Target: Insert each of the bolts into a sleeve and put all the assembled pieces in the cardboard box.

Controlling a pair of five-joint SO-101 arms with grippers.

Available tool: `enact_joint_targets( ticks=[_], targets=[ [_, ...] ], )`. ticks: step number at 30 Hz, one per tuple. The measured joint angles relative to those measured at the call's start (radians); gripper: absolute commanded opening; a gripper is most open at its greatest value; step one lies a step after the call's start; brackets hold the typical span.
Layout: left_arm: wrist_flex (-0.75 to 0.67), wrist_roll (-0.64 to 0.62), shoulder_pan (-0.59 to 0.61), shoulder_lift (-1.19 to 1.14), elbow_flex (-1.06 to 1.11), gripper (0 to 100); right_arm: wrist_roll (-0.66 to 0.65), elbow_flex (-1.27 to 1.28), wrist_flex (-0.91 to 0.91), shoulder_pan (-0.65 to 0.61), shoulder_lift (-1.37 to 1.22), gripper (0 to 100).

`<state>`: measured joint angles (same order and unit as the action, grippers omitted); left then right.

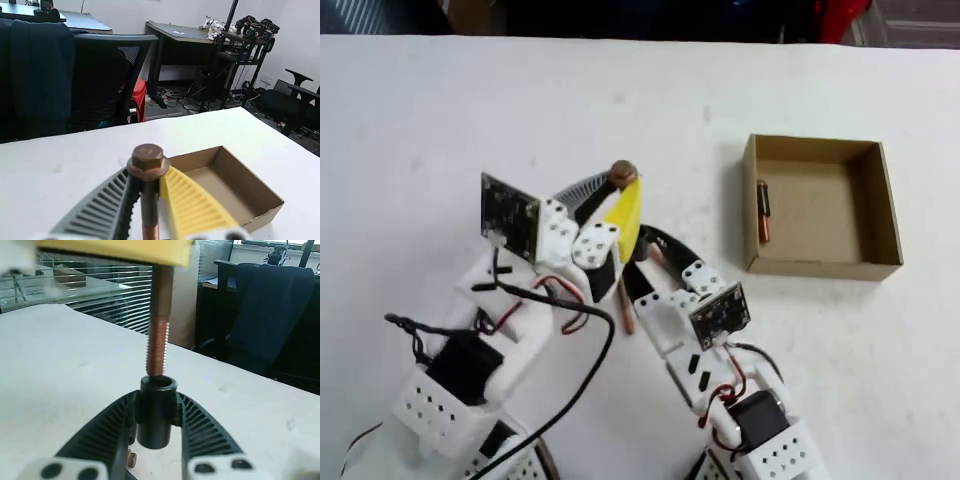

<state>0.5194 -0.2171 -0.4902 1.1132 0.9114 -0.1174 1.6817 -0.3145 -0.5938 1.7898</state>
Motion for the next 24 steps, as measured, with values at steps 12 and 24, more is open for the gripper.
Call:
enact_joint_targets(
  ticks=[12, 24],
  targets=[
    [0.0, 0.0, -0.058, -0.02, -0.015, 2, -0.003, 0.0, 0.0, 0.0, 0.0, 1.8],
    [0.0, 0.0, -0.058, -0.02, -0.015, 2, -0.003, 0.0, 0.0, 0.0, 0.0, 1.8]
  ],
)
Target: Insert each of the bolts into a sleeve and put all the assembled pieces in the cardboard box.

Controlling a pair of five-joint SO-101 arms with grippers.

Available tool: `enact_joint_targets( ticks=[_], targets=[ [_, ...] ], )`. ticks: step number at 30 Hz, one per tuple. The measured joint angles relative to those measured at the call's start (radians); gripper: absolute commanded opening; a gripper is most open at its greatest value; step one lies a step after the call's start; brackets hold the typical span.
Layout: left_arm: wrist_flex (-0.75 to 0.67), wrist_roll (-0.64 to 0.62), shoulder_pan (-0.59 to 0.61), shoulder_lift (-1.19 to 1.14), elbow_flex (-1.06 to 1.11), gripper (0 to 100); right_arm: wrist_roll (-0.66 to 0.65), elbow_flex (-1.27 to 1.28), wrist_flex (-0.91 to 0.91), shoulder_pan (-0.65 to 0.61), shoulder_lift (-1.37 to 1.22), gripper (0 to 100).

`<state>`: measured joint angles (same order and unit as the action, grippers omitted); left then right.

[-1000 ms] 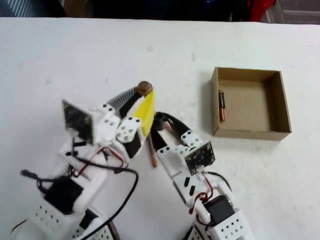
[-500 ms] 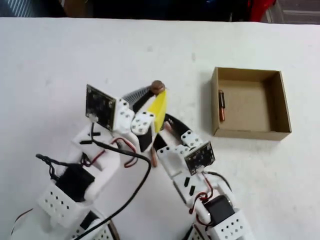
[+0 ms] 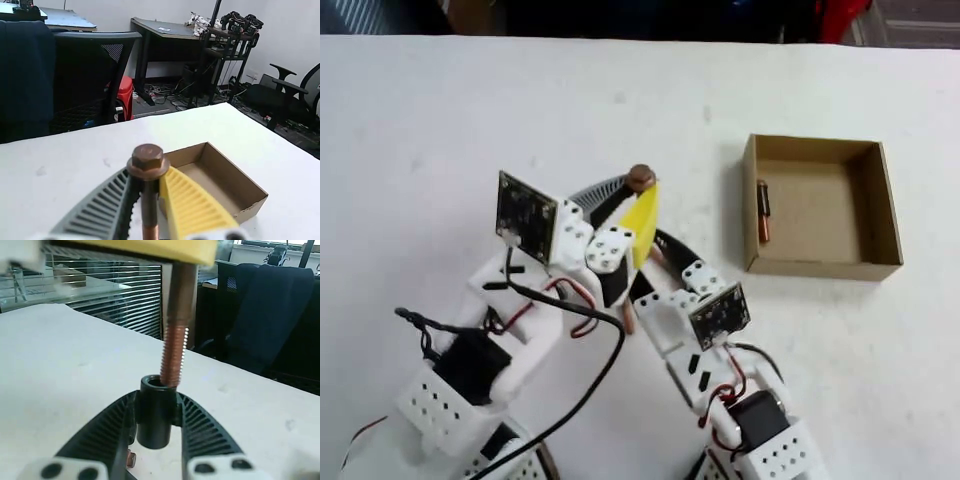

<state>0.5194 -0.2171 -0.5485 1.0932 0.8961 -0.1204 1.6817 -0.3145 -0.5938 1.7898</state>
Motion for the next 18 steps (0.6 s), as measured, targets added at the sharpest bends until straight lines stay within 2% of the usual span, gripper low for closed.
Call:
enact_joint_targets(
  ticks=[18],
  targets=[
    [0.002, 0.0, 0.035, 0.0, 0.02, 2, 0.0, 0.0, 0.0, 0.0, 0.0, 1.8]
  ],
)
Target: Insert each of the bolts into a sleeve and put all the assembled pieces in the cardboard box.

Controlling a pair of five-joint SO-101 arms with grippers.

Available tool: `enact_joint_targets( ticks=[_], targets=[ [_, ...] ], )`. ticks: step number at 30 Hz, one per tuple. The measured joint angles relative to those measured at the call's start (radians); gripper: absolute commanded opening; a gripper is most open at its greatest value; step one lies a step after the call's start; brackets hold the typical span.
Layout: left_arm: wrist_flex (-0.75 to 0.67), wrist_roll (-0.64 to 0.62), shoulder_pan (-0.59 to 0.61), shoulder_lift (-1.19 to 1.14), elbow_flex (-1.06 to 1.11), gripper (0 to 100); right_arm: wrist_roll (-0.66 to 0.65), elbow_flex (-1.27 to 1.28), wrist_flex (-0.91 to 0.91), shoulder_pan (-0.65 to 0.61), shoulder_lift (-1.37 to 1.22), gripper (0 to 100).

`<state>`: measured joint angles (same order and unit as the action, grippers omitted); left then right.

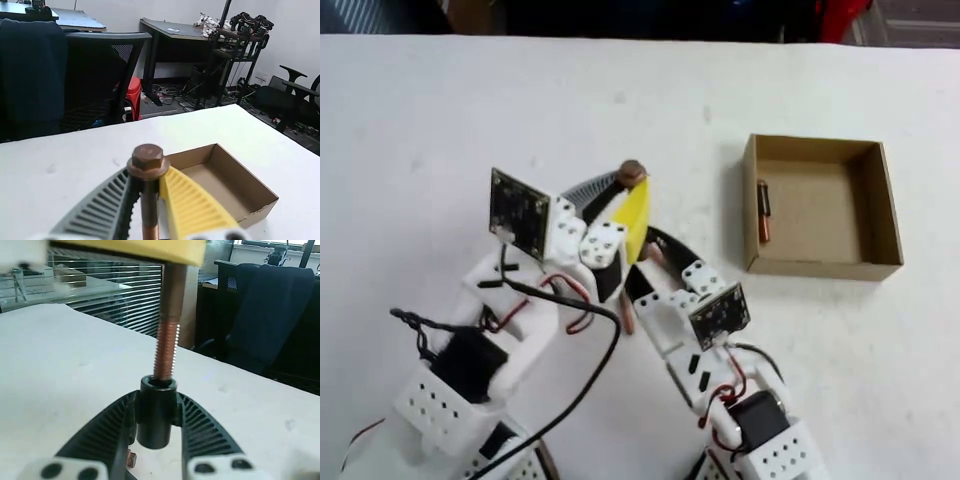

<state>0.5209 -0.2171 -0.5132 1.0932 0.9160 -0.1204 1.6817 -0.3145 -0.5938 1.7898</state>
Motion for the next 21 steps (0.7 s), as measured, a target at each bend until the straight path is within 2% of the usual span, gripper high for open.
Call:
enact_joint_targets(
  ticks=[11, 21],
  targets=[
    [0.003, 0.0, 0.0, 0.0, 0.0, 2, 0.0, 0.0, 0.0, 0.002, 0.0, 1.8],
    [0.133, -0.003, -0.002, 0.0, 0.0, 2, 0.0, 0.0, 0.0, -0.006, 0.0, 1.8]
  ],
)
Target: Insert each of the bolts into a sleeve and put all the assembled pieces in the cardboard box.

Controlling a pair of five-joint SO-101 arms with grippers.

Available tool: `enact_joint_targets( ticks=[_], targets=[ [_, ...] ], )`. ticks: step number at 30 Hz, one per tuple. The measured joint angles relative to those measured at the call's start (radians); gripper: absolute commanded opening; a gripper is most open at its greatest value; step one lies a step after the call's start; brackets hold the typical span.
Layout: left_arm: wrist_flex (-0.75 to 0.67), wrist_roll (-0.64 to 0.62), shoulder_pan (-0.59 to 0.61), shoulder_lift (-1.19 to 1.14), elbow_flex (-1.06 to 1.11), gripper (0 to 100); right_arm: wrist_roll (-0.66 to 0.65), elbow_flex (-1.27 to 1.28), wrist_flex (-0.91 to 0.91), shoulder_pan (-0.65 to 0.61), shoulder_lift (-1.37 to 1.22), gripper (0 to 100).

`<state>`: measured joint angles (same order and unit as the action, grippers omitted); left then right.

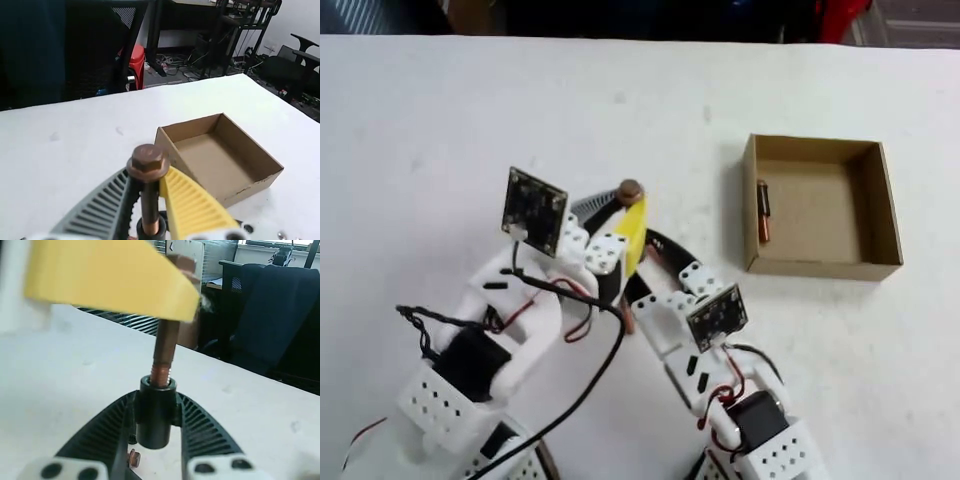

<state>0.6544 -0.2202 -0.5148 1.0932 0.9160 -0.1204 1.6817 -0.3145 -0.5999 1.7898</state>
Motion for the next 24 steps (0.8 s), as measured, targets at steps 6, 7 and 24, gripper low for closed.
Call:
enact_joint_targets(
  ticks=[6, 7, 24],
  targets=[
    [-0.015, -0.002, -0.005, 0.002, 0.069, 2, 0.0, 0.0, 0.0, 0.0, -0.002, 1.8],
    [-0.038, -0.002, -0.005, 0.002, 0.095, 2, 0.0, 0.0, 0.0, 0.0, -0.002, 1.8],
    [-0.163, -0.002, -0.002, 0.002, 0.17, 22, 0.0, 0.0, 0.0, 0.02, -0.003, 1.8]
  ],
)
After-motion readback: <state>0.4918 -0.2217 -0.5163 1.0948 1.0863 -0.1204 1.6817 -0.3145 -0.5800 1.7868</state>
